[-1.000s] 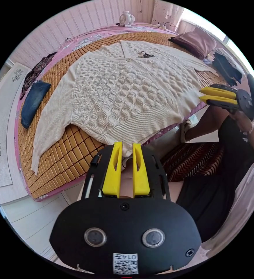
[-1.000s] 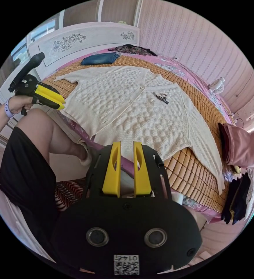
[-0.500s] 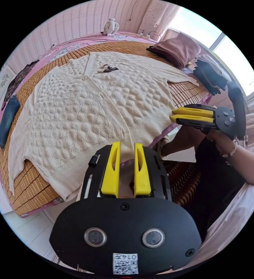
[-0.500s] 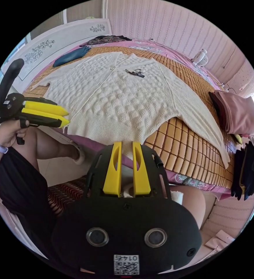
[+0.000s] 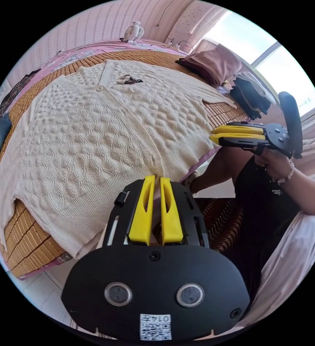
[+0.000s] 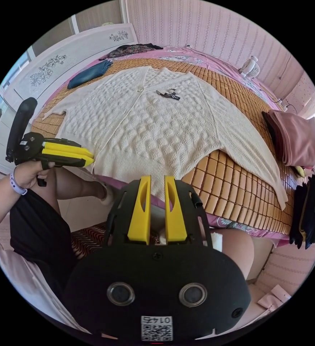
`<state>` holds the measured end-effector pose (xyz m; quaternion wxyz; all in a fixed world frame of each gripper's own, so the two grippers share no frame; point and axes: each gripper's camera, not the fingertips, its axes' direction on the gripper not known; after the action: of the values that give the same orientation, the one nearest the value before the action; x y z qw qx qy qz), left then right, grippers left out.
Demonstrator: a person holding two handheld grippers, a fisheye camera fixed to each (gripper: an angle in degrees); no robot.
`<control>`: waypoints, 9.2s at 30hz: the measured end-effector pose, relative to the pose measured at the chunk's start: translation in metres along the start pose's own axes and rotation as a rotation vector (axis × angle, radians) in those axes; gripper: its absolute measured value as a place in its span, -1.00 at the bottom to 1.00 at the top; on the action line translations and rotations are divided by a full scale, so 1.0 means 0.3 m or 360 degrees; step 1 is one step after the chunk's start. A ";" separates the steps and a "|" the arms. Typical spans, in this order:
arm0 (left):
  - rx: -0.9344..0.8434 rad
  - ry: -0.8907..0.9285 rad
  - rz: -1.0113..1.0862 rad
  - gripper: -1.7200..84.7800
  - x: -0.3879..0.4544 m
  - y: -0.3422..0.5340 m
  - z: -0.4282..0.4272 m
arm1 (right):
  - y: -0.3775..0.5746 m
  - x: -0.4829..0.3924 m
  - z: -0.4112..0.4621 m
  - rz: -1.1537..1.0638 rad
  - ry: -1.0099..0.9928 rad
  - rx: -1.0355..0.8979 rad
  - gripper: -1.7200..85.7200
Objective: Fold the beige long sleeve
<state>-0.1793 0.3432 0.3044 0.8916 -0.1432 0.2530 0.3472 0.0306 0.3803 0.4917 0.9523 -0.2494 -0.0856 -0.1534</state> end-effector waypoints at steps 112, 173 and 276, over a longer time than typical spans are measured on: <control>0.1253 -0.0182 -0.0267 -0.84 -0.511 -0.051 -0.886 | -0.552 -0.280 -0.203 -0.0278 -0.0719 0.0333 -0.65; 0.0562 -0.0245 -0.0085 -0.78 -0.316 -0.114 -0.108 | 0.067 1.140 -0.571 0.1531 0.0352 0.0280 -0.71; 0.0603 -0.0097 -0.0487 -0.94 -0.955 -0.969 -0.760 | -0.848 0.870 -0.584 0.0429 -0.0312 0.0563 -0.93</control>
<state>-0.2393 -0.1203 0.2958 0.9519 0.0006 0.2620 0.1586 0.2054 0.0166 0.5174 0.9802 -0.1015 -0.1690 0.0174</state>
